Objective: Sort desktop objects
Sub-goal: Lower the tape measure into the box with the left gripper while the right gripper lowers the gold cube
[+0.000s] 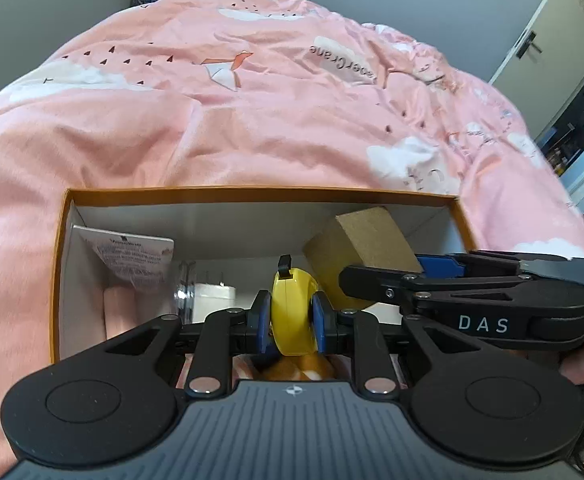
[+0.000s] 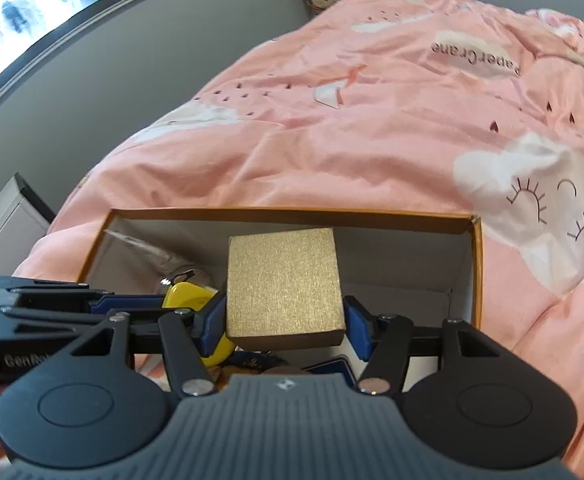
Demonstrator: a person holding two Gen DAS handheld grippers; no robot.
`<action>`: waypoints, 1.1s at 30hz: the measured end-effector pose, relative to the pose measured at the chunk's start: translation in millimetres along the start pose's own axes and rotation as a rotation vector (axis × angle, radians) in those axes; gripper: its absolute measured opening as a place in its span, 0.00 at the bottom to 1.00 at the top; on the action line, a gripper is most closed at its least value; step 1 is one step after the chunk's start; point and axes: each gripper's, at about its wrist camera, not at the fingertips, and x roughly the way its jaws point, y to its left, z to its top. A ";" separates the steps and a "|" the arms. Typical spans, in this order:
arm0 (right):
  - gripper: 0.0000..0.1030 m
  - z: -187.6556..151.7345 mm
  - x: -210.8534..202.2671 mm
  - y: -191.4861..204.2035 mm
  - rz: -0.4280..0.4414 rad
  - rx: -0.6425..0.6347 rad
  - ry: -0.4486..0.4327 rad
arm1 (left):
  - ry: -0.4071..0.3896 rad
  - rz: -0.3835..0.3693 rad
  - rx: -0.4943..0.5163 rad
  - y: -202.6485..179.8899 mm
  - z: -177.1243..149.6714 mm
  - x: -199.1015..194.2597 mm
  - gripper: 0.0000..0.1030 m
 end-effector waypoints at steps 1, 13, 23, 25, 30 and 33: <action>0.60 0.2 4.3 -1.6 -0.007 0.010 0.005 | 0.005 0.006 0.000 0.5 0.4 3.7 0.24; 0.62 -7.1 44.3 -5.3 -0.050 0.024 0.072 | 0.032 0.082 -0.018 11.7 0.4 27.0 0.24; 0.65 -6.2 26.3 -4.5 -0.018 0.043 0.038 | 0.059 0.109 -0.050 15.4 1.0 40.3 0.24; 0.65 -4.9 18.1 -4.4 -0.006 0.053 0.023 | 0.062 0.111 -0.049 13.7 0.0 43.8 0.24; 0.63 -8.1 1.7 0.7 -0.015 0.037 -0.002 | 0.061 0.102 -0.058 12.0 -1.3 50.2 0.24; 0.62 -11.4 -1.2 2.5 -0.022 0.021 -0.002 | 0.060 0.097 -0.066 12.8 -0.3 50.5 0.24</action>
